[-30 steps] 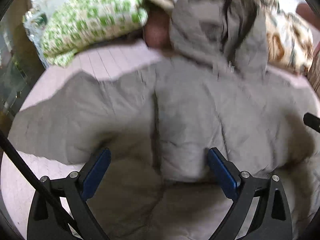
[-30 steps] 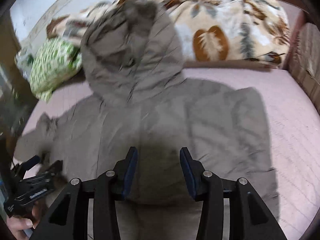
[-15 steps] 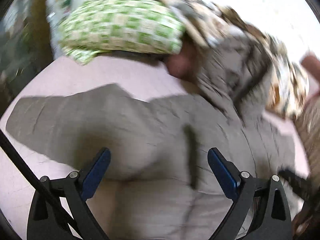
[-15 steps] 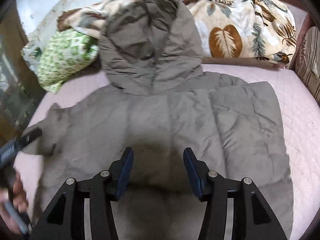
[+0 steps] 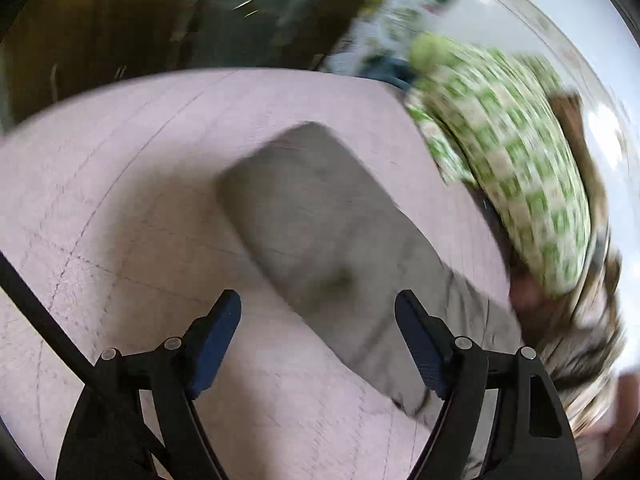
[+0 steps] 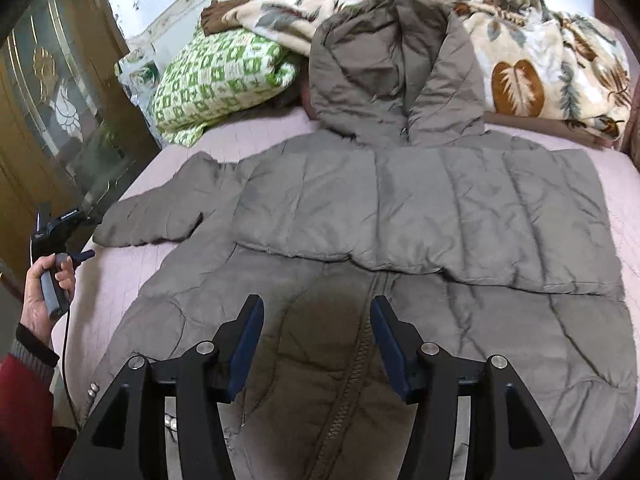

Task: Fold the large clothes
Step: 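Grasp the cuff of the other sleeve with the left gripper, then fold the held sleeve across the jacket body with the left gripper, release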

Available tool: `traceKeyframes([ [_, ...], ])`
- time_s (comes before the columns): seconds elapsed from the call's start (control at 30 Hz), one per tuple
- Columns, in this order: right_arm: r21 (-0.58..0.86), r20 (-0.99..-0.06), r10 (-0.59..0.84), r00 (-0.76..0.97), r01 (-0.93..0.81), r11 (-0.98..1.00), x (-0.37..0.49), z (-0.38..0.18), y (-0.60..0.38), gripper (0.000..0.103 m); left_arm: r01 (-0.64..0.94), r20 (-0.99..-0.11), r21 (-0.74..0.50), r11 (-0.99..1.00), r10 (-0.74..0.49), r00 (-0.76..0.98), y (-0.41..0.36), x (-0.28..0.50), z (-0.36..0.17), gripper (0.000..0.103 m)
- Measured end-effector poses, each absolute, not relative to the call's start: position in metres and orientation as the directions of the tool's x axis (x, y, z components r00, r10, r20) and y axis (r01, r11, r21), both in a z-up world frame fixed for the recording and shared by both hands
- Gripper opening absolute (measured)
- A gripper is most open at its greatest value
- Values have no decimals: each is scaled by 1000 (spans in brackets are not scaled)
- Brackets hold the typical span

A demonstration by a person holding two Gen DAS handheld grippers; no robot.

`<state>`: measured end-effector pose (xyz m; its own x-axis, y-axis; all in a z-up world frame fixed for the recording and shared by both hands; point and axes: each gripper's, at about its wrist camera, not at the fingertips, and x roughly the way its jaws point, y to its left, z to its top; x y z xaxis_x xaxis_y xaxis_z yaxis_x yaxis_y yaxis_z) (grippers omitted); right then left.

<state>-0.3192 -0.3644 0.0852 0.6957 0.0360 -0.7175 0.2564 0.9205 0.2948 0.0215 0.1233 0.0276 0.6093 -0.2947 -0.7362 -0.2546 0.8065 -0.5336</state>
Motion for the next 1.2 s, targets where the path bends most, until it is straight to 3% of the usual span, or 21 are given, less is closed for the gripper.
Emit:
traceKeyframes([
  [0.23, 318, -718, 55, 693, 257, 913, -314, 78, -369, 60, -242, -650, -660, 711, -380, 659, 142, 47, 8, 79],
  [0.37, 328, -714, 54, 698, 266, 906, -314, 76, -375, 60, -245, -623, -658, 712, -333, 708, 130, 59, 5, 79],
  [0.4, 323, -714, 44, 699, 273, 906, -314, 75, -377, 60, -252, -618, -656, 712, -315, 720, 128, 60, 6, 65],
  [0.43, 326, -712, 43, 701, 276, 904, -315, 76, -379, 60, -266, -626, -651, 711, -303, 719, 126, 61, 4, 37],
  [0.47, 330, -710, 44, 703, 277, 902, -315, 75, -381, 60, -276, -635, -652, 706, -310, 708, 127, 62, -1, 24],
  [0.5, 327, -709, 38, 704, 281, 902, -315, 76, -382, 60, -276, -634, -662, 697, -325, 702, 126, 65, -4, 17],
  [0.77, 319, -707, -31, 707, 358, 878, -320, 79, -406, 60, -184, -543, -693, 697, -337, 769, 119, 49, 38, 14],
  [1.2, 321, -640, -117, 760, 402, 857, -350, 106, -426, 60, 233, -275, -650, 724, -509, 816, 30, -21, 186, 14],
])
